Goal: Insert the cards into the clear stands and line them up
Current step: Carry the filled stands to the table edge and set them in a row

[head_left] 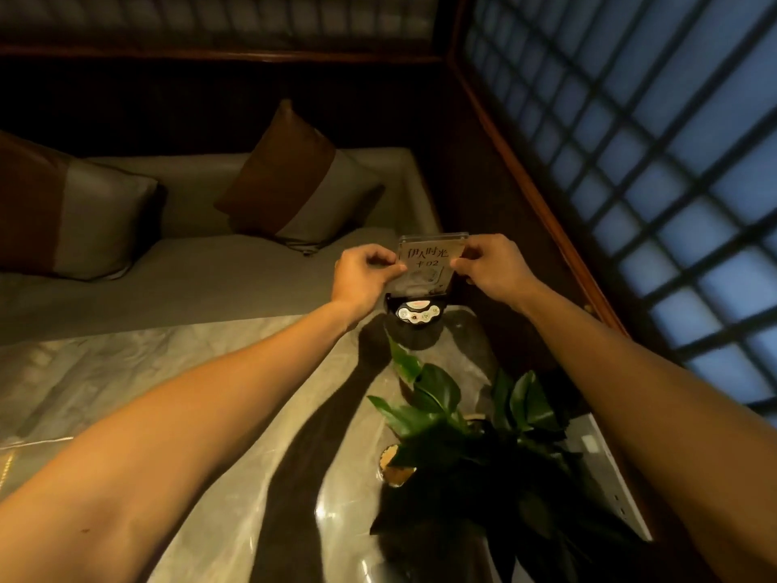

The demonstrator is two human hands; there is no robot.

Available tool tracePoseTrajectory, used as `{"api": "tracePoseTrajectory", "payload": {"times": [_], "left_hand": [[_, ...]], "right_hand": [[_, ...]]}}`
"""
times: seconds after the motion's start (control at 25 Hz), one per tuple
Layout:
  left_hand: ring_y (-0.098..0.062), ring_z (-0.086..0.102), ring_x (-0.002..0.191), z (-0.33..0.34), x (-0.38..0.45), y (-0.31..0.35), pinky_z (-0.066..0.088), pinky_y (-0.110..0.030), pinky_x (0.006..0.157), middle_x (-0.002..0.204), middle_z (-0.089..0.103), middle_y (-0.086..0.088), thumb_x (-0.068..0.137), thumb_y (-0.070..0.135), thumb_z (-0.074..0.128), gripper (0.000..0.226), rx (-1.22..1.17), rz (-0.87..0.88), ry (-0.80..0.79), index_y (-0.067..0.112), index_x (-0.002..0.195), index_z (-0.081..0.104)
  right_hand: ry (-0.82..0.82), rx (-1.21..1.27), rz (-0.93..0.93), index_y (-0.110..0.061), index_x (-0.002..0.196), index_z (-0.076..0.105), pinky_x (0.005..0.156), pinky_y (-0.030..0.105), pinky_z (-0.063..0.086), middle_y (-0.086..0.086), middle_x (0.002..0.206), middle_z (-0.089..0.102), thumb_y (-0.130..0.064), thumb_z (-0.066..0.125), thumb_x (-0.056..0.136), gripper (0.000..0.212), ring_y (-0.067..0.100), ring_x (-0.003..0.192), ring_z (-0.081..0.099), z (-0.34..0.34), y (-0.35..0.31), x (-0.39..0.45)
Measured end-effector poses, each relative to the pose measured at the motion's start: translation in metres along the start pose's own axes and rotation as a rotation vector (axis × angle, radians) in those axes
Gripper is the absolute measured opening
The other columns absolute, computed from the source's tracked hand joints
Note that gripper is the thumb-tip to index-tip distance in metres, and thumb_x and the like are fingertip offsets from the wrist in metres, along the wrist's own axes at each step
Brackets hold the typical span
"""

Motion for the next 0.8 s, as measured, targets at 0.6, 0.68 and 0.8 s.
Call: {"api": "tracePoseTrajectory", "payload": {"times": [0.6, 0.68, 0.8], "left_hand": [[-0.015, 0.069, 0.081, 0.097, 0.081, -0.097, 0.061, -0.034, 0.081, 0.081, 0.072, 0.006, 0.084, 0.005, 0.079, 0.025, 0.075, -0.17, -0.213, 0.027, 0.076, 0.073], [-0.013, 0.069, 0.081, 0.1, 0.084, -0.101, 0.061, -0.032, 0.081, 0.082, 0.073, 0.007, 0.084, 0.005, 0.079, 0.023, 0.089, -0.17, -0.254, 0.026, 0.079, 0.075], [-0.009, 0.068, 0.079, 0.103, 0.085, -0.106, 0.06, -0.03, 0.081, 0.082, 0.072, 0.006, 0.084, 0.004, 0.078, 0.012, 0.077, -0.189, -0.25, 0.015, 0.091, 0.078]], "right_hand": [[-0.003, -0.152, 0.169, -0.023, 0.092, 0.071, 0.068, 0.016, 0.049, 0.003, 0.116, 0.071, -0.015, 0.062, 0.097, 0.013, 0.01, 0.091, 0.063, 0.03, 0.144, 0.067], [-0.015, -0.14, 0.182, -0.029, 0.084, 0.067, 0.066, 0.016, 0.049, 0.002, 0.115, 0.071, -0.015, 0.061, 0.097, 0.02, 0.009, 0.089, 0.064, 0.031, 0.15, 0.068], [-0.012, -0.152, 0.222, -0.026, 0.089, 0.069, 0.061, 0.014, 0.046, 0.002, 0.114, 0.071, -0.017, 0.061, 0.098, 0.015, 0.002, 0.078, 0.06, 0.036, 0.162, 0.07]]}}
Point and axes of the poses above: each hand's wrist, its own x-axis towards the middle knuckle, its own z-axis out of the palm, y = z × x, the point moved 5 cm from there along x, towards the middle knuckle
